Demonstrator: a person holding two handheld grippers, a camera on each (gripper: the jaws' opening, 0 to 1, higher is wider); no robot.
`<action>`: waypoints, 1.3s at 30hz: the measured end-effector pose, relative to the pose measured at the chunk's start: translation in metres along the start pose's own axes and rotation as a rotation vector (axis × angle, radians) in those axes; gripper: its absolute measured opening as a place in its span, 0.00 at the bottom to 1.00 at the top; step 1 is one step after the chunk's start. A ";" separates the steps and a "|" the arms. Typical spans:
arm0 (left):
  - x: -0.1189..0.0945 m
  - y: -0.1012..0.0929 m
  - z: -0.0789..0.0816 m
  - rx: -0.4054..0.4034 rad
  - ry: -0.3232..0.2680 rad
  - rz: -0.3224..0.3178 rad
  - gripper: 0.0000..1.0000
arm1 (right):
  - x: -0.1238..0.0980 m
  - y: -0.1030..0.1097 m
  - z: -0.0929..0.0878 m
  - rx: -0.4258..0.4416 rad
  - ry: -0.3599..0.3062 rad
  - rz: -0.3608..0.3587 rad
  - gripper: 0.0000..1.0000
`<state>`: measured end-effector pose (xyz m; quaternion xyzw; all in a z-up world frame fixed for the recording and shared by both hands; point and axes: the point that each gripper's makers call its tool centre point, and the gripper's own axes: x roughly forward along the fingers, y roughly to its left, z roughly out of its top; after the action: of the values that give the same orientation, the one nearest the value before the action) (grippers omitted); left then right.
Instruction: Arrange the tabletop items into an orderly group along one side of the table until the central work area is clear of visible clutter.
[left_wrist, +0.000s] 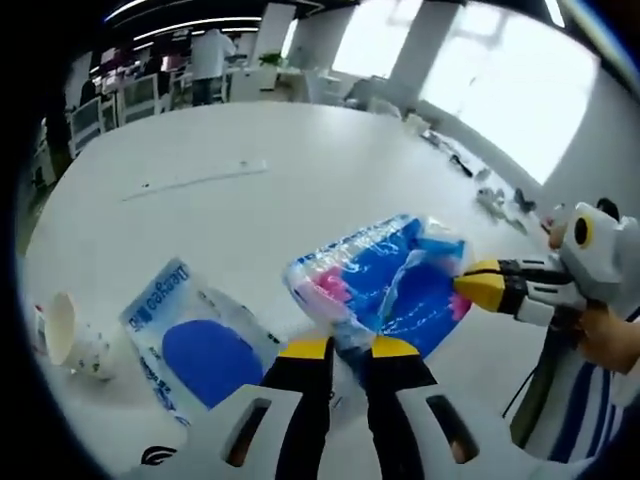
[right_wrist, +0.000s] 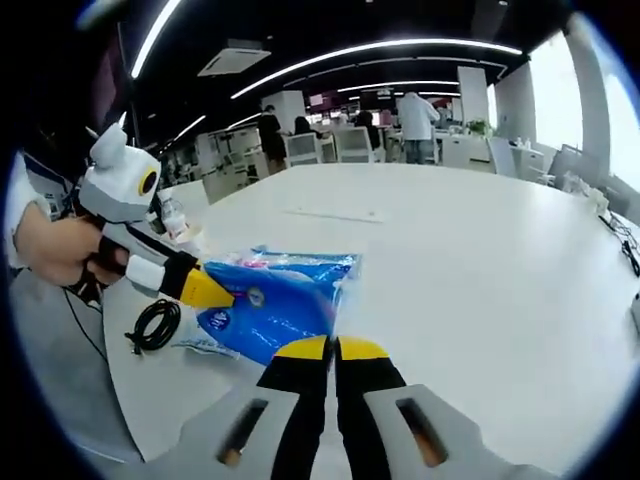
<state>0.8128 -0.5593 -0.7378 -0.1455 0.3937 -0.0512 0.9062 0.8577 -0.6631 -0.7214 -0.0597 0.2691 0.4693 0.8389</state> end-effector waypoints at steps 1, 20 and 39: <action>0.003 0.000 0.001 -0.002 0.002 0.000 0.08 | 0.001 -0.001 0.000 0.002 0.001 0.000 0.00; 0.053 -0.016 0.004 -0.055 0.044 -0.017 0.08 | 0.026 -0.061 -0.023 0.055 0.045 -0.035 0.00; 0.088 -0.018 -0.003 -0.048 0.092 -0.018 0.08 | 0.038 -0.085 -0.048 0.106 0.078 -0.054 0.00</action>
<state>0.8709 -0.5952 -0.7956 -0.1681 0.4346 -0.0566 0.8830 0.9241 -0.6978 -0.7942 -0.0409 0.3244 0.4291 0.8420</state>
